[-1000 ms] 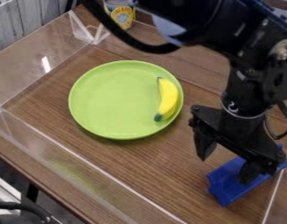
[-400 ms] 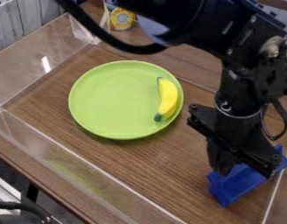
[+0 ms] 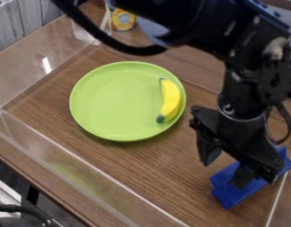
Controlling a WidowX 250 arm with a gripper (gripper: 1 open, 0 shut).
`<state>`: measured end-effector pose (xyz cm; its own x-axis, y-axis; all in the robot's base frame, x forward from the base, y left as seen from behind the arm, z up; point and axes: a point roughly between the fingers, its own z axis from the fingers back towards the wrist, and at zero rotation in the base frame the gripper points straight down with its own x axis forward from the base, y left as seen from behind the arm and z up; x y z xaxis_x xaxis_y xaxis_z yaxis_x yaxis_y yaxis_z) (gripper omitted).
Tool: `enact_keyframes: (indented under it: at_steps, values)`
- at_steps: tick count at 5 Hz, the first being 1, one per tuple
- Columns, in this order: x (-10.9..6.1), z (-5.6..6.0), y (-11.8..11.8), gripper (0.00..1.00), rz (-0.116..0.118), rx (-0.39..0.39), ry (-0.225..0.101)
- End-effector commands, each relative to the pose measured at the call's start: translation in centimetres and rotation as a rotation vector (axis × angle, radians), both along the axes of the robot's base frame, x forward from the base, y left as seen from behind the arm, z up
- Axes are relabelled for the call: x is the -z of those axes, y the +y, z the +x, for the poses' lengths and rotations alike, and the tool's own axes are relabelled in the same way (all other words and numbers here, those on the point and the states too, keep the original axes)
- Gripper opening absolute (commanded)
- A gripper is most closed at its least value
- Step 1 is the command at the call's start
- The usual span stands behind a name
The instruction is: Remove the blue object from inside the green plate and put it on the table
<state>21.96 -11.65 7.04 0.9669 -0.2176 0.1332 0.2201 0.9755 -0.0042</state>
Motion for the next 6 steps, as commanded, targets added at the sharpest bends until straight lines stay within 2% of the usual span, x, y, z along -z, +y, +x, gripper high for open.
enact_keyframes:
  at_steps: [1,2,3,4,5,6]
  values:
    - [0.5,0.9,-1.4,1.0,-0.02,-0.022,-0.037]
    - [1.5,1.3,-0.8,1.0,-0.025,-0.072,-0.042]
    - [1.5,1.7,0.0,0.0,-0.02,-0.125,-0.043]
    - [1.0,2.1,-0.4,0.0,-0.012,-0.12,-0.038]
    - [1.1,2.5,-1.1,1.0,-0.013,-0.105,-0.038]
    - [1.0,2.8,-1.6,1.0,-0.011,-0.091,-0.038]
